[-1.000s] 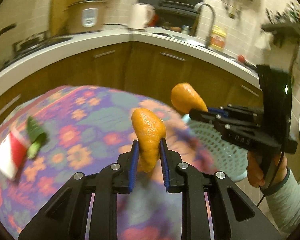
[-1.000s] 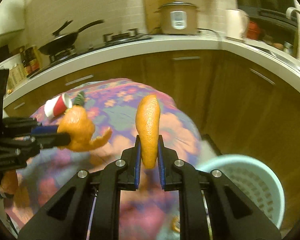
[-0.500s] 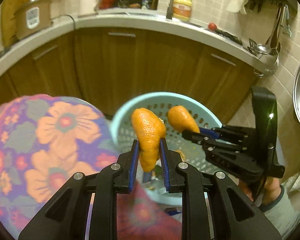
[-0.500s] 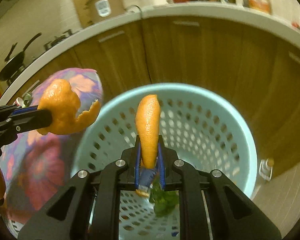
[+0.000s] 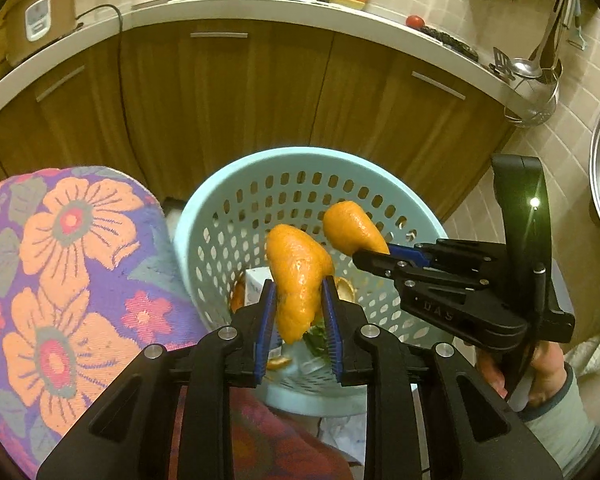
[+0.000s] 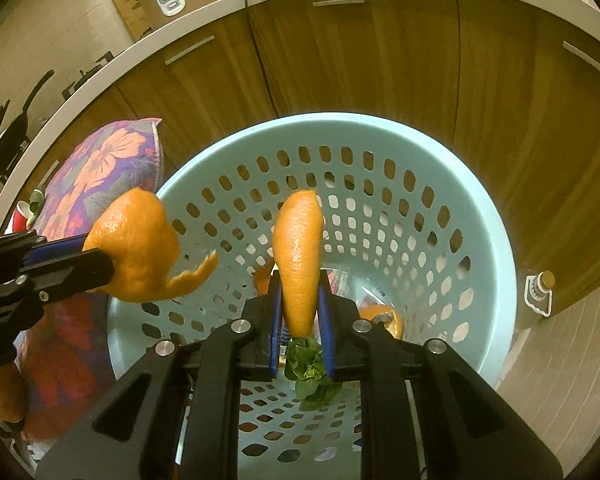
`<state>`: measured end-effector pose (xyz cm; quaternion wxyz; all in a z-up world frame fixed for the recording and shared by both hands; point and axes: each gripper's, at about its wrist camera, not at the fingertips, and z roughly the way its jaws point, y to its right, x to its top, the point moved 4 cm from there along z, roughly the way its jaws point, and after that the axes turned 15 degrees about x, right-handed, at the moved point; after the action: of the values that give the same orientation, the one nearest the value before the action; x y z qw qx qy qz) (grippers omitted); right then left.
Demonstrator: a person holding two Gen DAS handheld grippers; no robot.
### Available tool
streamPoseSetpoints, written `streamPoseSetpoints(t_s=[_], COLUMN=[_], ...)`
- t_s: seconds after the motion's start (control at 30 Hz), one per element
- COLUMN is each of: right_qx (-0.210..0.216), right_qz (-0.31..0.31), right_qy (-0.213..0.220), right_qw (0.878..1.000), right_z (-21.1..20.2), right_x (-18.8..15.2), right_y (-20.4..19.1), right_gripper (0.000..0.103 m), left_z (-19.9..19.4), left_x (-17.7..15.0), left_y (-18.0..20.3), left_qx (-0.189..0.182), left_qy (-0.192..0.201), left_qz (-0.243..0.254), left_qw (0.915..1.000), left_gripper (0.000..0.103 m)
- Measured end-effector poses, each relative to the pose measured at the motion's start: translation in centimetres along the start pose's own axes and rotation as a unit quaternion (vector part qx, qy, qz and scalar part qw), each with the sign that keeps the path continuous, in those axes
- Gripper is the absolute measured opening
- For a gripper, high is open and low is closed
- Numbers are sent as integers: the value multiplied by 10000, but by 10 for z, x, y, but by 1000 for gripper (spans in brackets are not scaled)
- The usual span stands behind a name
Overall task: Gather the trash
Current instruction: 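Carry both orange peels over the blue basket and open both tools, then grasp the green leaf with the right tool while the left tool grasps the red-white paper cup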
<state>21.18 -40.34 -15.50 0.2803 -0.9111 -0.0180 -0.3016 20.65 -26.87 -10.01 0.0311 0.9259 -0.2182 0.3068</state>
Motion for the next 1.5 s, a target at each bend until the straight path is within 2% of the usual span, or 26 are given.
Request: streamPoseSetpoints(t_s=[0.07, 0.2, 0.43, 0.7, 0.9, 1.07, 1.23, 1.37, 1.5], right_qx=[61, 43, 139, 380, 796, 1112, 1484, 1744, 1865], right_qz=[113, 94, -192, -784, -1248, -1664, -1849, -1934, -1859], right_qy=[-25, -29, 196, 517, 504, 299, 31, -214, -556], right_qw=[9999, 9999, 9995, 9949, 9877, 9793, 9715, 9653, 9631], right_z=[1, -4, -22, -40, -29, 0, 44, 86, 127], right_x=[0, -2, 9, 38, 54, 59, 62, 66, 67], right_y=[2, -1, -30, -104, -172, -235, -289, -327, -352], right_gripper=[18, 38, 38, 38, 39, 39, 39, 39, 39], left_z=[-4, -21, -56, -105, -143, -173, -196, -204, -202], left_x=[1, -1, 1, -9, -38, -72, -110, -136, -155], left_y=[1, -4, -20, -61, -114, -179, -251, -296, -335], left_qx=[-8, -16, 15, 297, 698, 1181, 1568, 1823, 1776], left_qy=[19, 198, 538, 1008, 1245, 1374, 1406, 1356, 1320], left_qz=[11, 19, -210, -596, -1056, -1591, -2389, -2812, -3291], left_qw=[10000, 9998, 9983, 9927, 9841, 9705, 9479, 9324, 9180], left_gripper=[27, 32, 35, 44, 52, 59, 60, 60, 60])
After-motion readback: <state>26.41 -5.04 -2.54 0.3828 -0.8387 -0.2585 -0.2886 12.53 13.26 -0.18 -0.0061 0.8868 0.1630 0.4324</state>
